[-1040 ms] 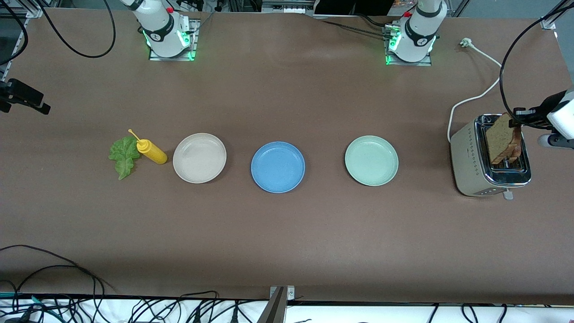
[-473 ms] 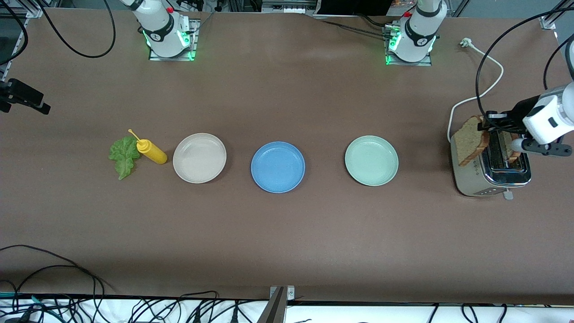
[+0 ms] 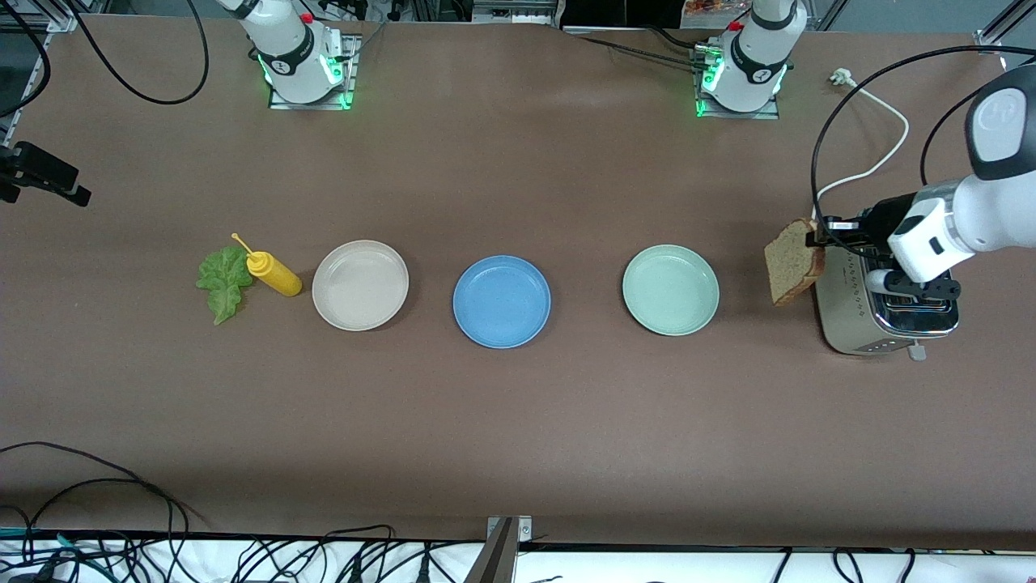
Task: Make sandwich in blue plate with both arms
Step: 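Carry the bread slice with the left gripper to the blue plate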
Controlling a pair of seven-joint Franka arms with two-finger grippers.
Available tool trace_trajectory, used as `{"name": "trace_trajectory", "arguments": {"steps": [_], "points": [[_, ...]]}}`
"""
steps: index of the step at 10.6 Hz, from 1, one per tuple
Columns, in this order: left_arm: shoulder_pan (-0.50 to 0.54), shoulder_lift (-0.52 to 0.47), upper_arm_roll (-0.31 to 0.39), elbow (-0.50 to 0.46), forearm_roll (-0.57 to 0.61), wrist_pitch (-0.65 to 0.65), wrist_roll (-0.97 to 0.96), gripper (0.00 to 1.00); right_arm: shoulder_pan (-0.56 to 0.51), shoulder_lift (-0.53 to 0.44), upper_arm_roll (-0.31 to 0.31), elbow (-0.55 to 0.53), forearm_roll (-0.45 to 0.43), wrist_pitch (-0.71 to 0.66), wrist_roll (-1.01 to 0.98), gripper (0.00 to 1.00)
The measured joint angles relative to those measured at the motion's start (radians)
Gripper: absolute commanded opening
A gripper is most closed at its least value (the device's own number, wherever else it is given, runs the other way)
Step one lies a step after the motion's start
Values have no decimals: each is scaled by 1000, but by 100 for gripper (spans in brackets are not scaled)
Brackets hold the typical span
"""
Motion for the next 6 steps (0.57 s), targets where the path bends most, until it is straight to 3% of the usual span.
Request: {"name": "trace_trajectory", "arguments": {"steps": [6], "points": [[-61, 27, -64, -1, -121, 78, -147, 0, 0, 0, 0, 0, 0, 0, 0, 100]]}}
